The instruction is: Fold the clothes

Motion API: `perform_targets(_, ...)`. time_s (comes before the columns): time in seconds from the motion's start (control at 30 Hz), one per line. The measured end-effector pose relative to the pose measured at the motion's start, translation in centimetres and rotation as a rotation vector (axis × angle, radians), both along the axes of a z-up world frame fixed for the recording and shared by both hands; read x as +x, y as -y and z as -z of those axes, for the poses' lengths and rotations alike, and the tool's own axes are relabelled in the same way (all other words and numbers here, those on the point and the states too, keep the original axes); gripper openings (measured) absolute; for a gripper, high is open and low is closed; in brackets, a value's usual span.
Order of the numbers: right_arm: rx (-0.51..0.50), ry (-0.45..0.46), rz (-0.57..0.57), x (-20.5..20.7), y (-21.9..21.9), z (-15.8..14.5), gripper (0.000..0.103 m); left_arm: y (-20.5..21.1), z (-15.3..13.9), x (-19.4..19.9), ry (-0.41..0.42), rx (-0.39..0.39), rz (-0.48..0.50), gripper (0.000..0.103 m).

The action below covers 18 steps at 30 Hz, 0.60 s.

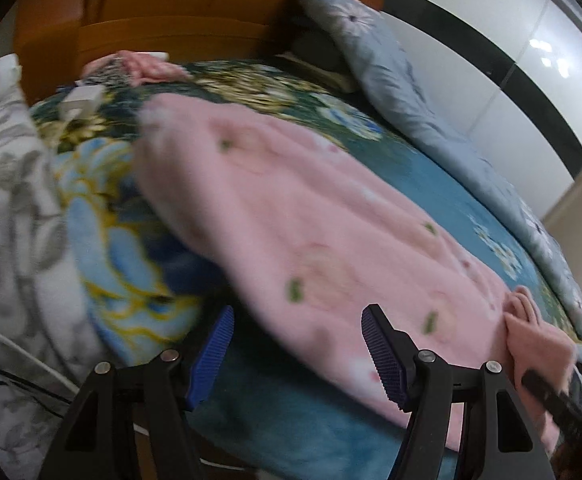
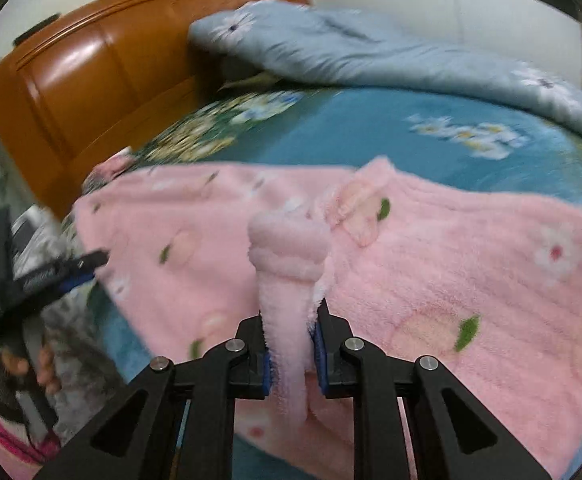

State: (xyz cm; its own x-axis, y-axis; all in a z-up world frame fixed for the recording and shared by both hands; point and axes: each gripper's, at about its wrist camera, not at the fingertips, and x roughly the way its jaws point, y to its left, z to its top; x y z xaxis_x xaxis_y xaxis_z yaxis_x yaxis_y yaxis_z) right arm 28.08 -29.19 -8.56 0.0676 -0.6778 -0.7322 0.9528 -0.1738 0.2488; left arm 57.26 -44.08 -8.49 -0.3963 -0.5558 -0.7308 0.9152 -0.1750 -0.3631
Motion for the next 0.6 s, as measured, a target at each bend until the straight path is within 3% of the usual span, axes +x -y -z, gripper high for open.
perform_targets(0.13, 0.031, -0.032, -0.045, 1.2, -0.1, 1.7, 0.018, 1.6, 0.3, 2.0, -0.009, 0.017, -0.085, 0.070)
perform_targets(0.3, -0.001, 0.003, -0.062, 0.5, -1.0, 2.1, 0.018, 4.1, 0.6, 4.4, -0.064, 0.052, -0.184, 0.070)
perform_targets(0.43, -0.085, 0.076, -0.065, -0.4, -1.9, 0.8, 0.018, 6.1, 0.7, 5.6, -0.150, 0.073, -0.210, 0.070)
perform_targets(0.6, -0.038, 0.050, -0.115, 0.6, -1.4, 2.0, 0.021, 9.5, 1.6, 5.9, -0.187, 0.122, -0.229, 0.070)
